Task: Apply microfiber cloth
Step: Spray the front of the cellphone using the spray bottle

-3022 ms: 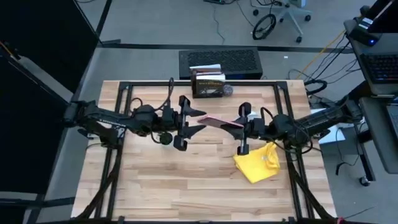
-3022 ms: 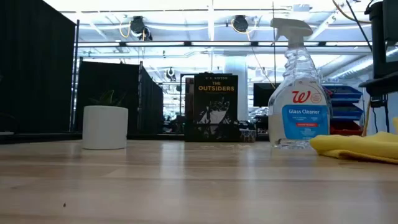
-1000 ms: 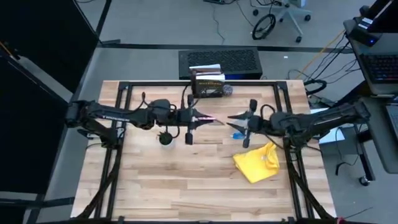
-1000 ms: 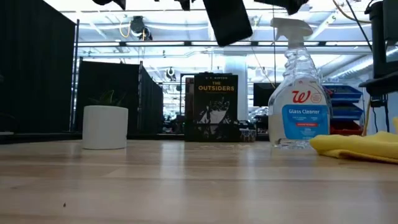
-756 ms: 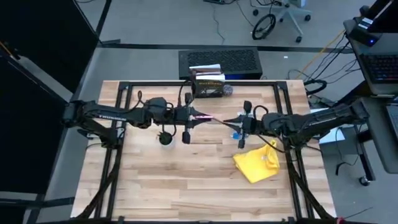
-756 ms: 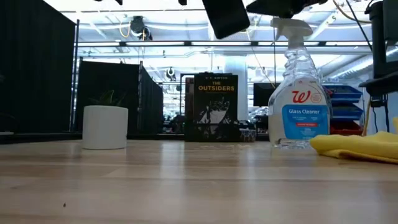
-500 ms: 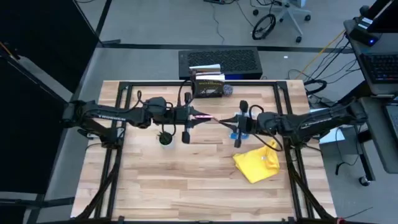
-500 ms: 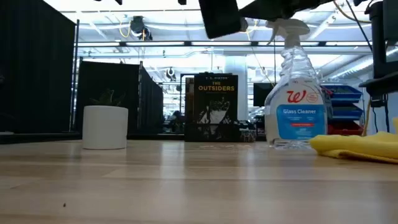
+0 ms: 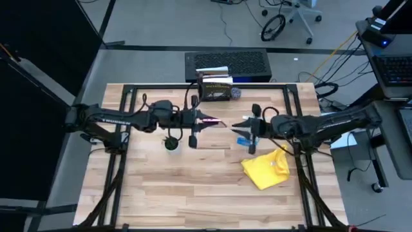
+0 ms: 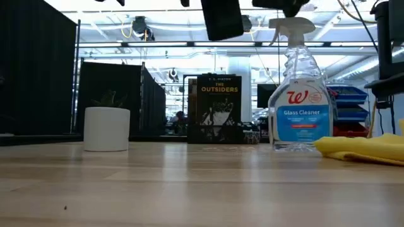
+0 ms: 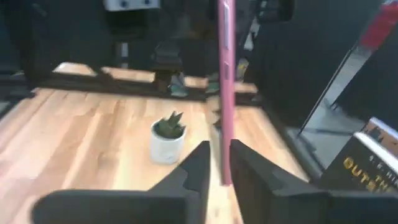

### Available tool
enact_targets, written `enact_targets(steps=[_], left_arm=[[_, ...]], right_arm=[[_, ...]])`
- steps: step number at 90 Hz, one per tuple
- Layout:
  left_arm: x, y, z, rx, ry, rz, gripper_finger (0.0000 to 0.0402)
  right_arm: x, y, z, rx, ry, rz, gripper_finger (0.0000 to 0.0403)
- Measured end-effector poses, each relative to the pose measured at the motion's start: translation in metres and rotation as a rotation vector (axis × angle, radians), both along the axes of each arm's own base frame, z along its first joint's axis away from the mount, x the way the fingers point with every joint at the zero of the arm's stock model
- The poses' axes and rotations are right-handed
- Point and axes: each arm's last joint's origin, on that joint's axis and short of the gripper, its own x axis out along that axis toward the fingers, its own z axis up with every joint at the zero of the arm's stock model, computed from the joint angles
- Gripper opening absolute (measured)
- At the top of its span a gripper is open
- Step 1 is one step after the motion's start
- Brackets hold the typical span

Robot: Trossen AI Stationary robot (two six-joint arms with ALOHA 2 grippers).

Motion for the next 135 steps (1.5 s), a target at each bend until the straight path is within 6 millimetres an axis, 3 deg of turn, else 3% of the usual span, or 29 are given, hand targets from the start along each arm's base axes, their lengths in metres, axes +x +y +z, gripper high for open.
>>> enact_targets(steps=[16,27,47,73,97,119,135], left_arm=[[0.000,0.002,-0.002,-0.001,0.018,0.006,0.0017],[0.000,0.005,-0.002,-0.002,0.022,0.017,0.0018],[0.001,0.012,-0.010,-0.010,0.089,0.102,0.0018],[0.007,0.022,-0.021,-0.039,0.137,0.192,0.0018],[0.007,0.023,-0.023,-0.038,0.146,0.195,0.0018],[0.007,0.023,-0.024,-0.037,0.158,0.194,0.0018],[0.007,0.023,-0.024,-0.034,0.162,0.194,0.0018]], right_arm=[[-0.031,0.019,0.013,0.259,0.371,0.045,0.0130],[-0.054,0.021,0.004,0.360,0.574,-0.153,0.0145],[-0.073,0.010,-0.038,0.265,0.592,-0.608,0.0153],[-0.076,-0.013,-0.079,0.102,0.518,-0.853,0.0153],[-0.059,-0.008,-0.096,0.137,0.513,-0.658,0.0153],[-0.039,0.018,-0.100,0.318,0.363,-0.370,0.0153],[-0.042,0.028,-0.096,0.256,0.401,-0.188,0.0153]])
